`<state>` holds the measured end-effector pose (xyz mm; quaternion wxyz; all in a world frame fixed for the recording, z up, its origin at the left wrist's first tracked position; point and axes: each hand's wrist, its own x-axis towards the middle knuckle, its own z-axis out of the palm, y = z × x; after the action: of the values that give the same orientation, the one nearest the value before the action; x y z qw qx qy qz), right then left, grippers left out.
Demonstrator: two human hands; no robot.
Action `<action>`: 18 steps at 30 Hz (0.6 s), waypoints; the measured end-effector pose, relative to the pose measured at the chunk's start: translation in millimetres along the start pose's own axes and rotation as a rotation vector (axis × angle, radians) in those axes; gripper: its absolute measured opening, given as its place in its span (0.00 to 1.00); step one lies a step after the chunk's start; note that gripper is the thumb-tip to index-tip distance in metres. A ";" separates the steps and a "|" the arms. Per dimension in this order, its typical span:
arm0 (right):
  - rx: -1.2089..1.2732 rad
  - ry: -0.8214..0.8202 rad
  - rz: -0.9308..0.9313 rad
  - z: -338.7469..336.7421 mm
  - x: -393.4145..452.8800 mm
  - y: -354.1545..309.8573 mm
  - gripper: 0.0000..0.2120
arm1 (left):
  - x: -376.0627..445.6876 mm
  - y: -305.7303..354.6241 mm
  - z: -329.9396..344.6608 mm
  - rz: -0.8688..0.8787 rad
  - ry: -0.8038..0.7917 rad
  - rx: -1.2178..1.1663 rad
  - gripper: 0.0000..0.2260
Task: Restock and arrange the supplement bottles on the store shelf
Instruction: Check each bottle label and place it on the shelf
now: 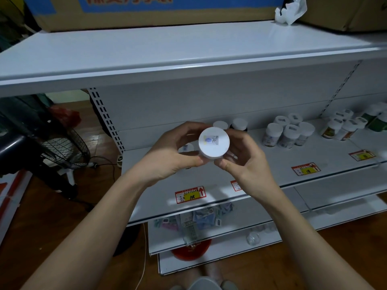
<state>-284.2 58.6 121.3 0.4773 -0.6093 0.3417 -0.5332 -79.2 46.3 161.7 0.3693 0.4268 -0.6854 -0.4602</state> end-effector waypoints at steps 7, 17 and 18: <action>-0.082 -0.045 0.195 -2.7 1.7 -3.4 0.28 | 6.2 5.5 0.1 -0.159 -0.009 -0.040 0.24; -0.028 0.038 0.409 12.3 14.2 -24.0 0.17 | 15.5 16.3 -0.1 -0.402 0.008 -0.084 0.19; -0.034 0.054 0.436 14.6 15.9 -27.0 0.20 | 16.6 18.0 0.4 -0.438 0.006 -0.083 0.21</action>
<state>-269.3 55.5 152.3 0.5614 -0.5144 0.4870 -0.4278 -90.0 34.8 180.4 0.2798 0.5513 -0.5556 -0.5560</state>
